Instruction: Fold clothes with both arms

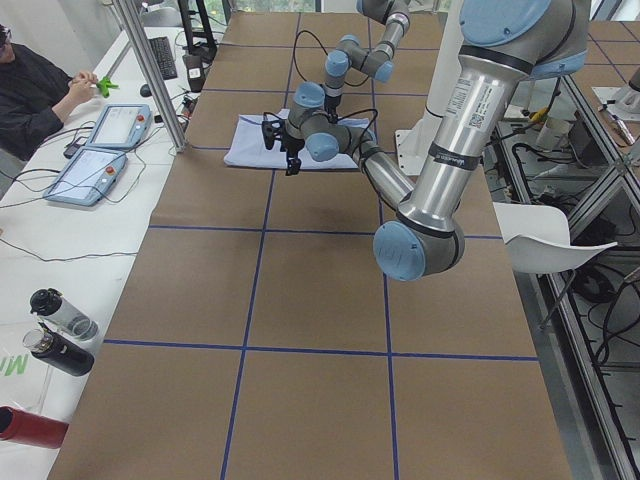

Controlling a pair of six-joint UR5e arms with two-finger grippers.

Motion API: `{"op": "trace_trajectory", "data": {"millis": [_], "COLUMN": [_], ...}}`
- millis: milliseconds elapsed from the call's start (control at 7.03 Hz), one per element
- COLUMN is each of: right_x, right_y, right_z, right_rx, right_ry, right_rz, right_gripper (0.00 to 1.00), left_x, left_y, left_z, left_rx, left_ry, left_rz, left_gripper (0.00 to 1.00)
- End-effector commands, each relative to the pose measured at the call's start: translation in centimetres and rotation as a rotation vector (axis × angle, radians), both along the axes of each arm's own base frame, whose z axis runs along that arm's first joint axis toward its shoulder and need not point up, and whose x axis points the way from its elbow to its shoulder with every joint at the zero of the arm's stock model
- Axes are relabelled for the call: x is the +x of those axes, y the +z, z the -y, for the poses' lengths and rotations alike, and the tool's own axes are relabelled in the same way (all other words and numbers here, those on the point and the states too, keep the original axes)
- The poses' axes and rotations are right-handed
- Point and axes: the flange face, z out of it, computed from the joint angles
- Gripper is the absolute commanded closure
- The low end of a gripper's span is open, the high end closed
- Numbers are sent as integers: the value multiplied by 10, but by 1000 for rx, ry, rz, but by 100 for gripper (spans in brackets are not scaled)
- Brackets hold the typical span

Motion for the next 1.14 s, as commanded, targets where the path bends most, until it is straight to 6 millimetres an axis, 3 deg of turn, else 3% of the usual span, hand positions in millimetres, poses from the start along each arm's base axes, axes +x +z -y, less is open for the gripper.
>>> {"op": "trace_trajectory", "data": {"millis": [0, 711, 995], "right_x": [-1, 27, 42], "right_y": [4, 13, 31], "right_z": [0, 13, 21], "right_rx": [-7, -5, -13], "right_ry": [-5, -15, -2], "right_rz": [-6, -2, -25], "right_gripper": [0, 0, 0], "left_x": [0, 0, 3], "left_y": [-2, -3, -3], "left_z": [0, 0, -1], "left_rx": [3, 3, 4], "left_ry": [0, 0, 4], "left_rz": [-4, -4, -5], "left_gripper": [0, 0, 0]}}
